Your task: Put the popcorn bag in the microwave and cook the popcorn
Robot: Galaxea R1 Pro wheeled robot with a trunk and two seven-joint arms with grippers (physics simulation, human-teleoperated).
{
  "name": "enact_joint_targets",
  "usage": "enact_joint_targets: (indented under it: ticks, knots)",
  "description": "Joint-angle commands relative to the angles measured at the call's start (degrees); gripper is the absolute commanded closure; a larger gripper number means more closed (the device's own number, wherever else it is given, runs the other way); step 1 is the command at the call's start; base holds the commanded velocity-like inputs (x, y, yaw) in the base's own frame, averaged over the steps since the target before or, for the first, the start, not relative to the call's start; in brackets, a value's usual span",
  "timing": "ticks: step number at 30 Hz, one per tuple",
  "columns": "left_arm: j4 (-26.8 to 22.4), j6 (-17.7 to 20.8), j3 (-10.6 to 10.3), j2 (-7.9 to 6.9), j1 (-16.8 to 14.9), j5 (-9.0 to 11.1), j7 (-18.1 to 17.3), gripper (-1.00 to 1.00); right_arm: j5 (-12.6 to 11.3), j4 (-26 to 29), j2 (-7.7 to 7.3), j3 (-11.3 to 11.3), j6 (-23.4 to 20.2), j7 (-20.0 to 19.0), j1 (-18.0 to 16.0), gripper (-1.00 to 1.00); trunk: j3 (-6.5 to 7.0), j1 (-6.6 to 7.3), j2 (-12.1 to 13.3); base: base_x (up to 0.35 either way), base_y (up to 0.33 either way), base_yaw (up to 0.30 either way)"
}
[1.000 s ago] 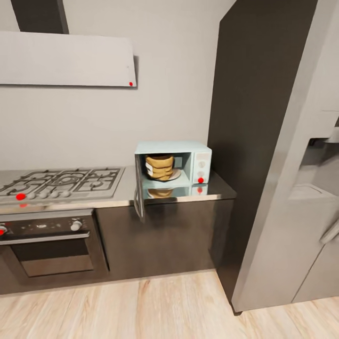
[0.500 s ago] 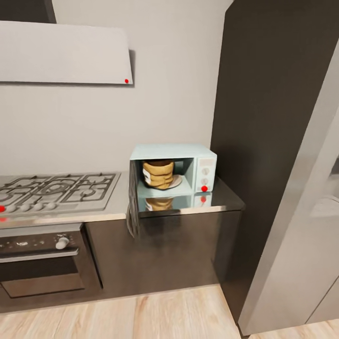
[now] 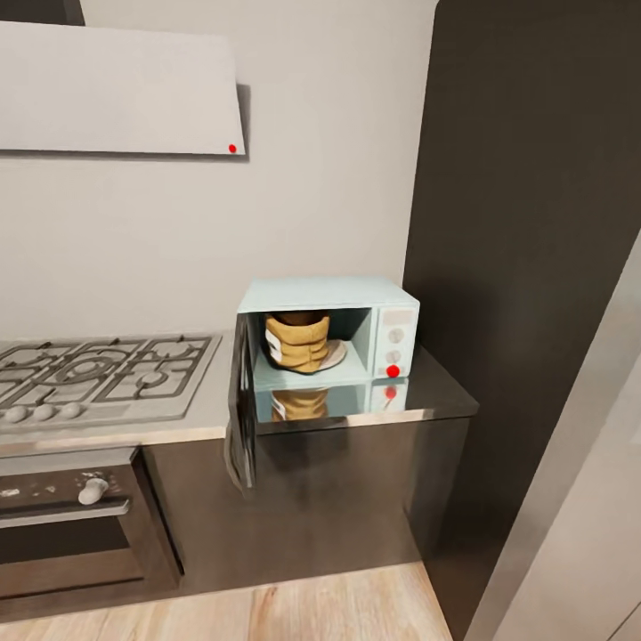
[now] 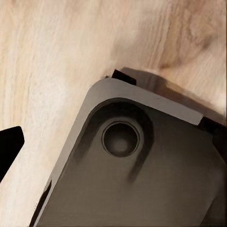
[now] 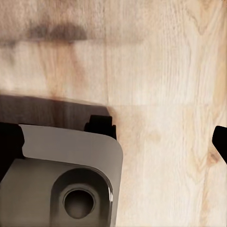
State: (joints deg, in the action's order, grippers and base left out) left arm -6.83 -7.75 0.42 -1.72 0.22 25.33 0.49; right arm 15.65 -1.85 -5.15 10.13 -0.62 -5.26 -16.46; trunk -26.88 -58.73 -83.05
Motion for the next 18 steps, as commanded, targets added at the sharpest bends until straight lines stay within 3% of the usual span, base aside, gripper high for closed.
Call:
enact_joint_targets:
  ticks: [1,3,4,5,6,8,10,11,13,17,18]
  knots:
    - [-3.9,0.2,0.0,-0.8,0.0,0.0,0.1,-1.0,0.5,-0.1,-0.01,0.5,-0.1,-0.2,-0.1,-1.0,-0.05,0.0,0.0,0.009,0.0,0.0]
    - [-18.2,9.0,0.0,-3.67,0.0,-0.1,0.1,-1.0,0.5,-0.1,-0.03,0.5,0.0,-0.2,-0.1,-1.0,-0.05,0.0,0.0,0.003,0.0,0.0]
    - [-28.8,18.2,0.0,-4.91,0.0,-0.2,0.2,-1.0,0.5,-0.1,-0.04,0.5,0.2,-0.2,-0.1,-1.0,-0.05,0.0,0.0,0.0,0.0,0.0]
    - [-37.0,24.8,0.0,-5.62,-0.1,-0.2,0.2,-1.0,0.5,-0.1,-0.04,0.5,0.3,-0.2,-0.1,-1.0,-0.05,0.0,0.0,0.0,0.0,0.0]
    - [-50.6,35.5,0.1,-6.25,-1.0,-0.1,0.3,-1.0,0.5,-0.1,-0.04,0.5,0.3,-0.2,-0.1,-1.0,-0.05,0.0,0.0,0.0,0.0,0.0]
    - [-55.7,41.4,0.2,-6.34,-6.6,-0.1,0.1,-1.0,0.5,-0.1,-0.09,0.5,0.4,-0.2,-0.1,-1.0,-0.05,0.0,0.0,0.0,0.0,0.0]
    - [-57.6,45.7,0.2,-6.3,-12.2,0.3,0.1,-1.0,0.5,-0.1,-0.11,0.5,0.4,-0.2,-0.1,-1.0,-0.05,0.0,0.0,0.0,0.0,0.0]
    - [-59.6,49.6,0.3,-5.95,-17.7,0.5,0.0,-1.0,0.5,-0.1,-0.12,0.5,0.4,-0.2,-0.1,-1.0,-0.05,0.0,0.0,0.0,0.0,0.0]
    - [-63.7,55.7,0.3,-5.23,-25.1,0.6,0.0,-1.0,0.5,-0.1,-0.13,0.5,0.3,-0.2,-0.1,-1.0,-0.05,0.0,0.0,0.0,0.0,0.0]
    - [-66.6,59.0,0.3,-5.13,-33.6,0.7,0.0,-1.0,0.5,-0.1,-0.13,0.4,0.3,-0.2,-0.1,-1.0,-0.05,0.0,0.0,0.0,0.0,0.0]
    - [-66.8,59.1,0.3,-5.14,-34.4,0.7,0.0,-1.0,0.5,-0.1,-0.13,0.4,0.4,-0.2,-0.1,-1.0,-0.05,0.0,0.0,0.0,0.0,0.0]
